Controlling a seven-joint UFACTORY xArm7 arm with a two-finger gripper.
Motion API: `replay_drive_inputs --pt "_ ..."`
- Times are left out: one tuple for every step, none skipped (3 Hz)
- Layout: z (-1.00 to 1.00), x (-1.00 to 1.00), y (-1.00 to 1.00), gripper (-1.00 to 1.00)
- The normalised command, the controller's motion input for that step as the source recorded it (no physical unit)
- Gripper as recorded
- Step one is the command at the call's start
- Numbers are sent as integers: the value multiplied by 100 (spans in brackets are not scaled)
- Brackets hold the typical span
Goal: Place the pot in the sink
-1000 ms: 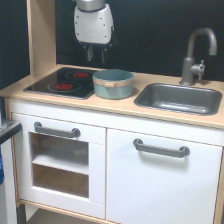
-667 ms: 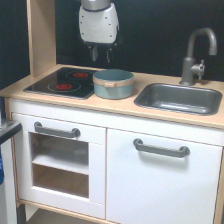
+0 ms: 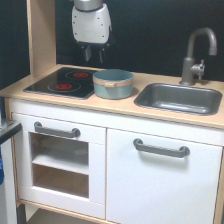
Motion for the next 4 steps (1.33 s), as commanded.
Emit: replay_drive_inputs --pt "64 60 38 100" --pt "15 38 -12 100" --pt "59 13 9 100" --pt "28 -61 -16 98"
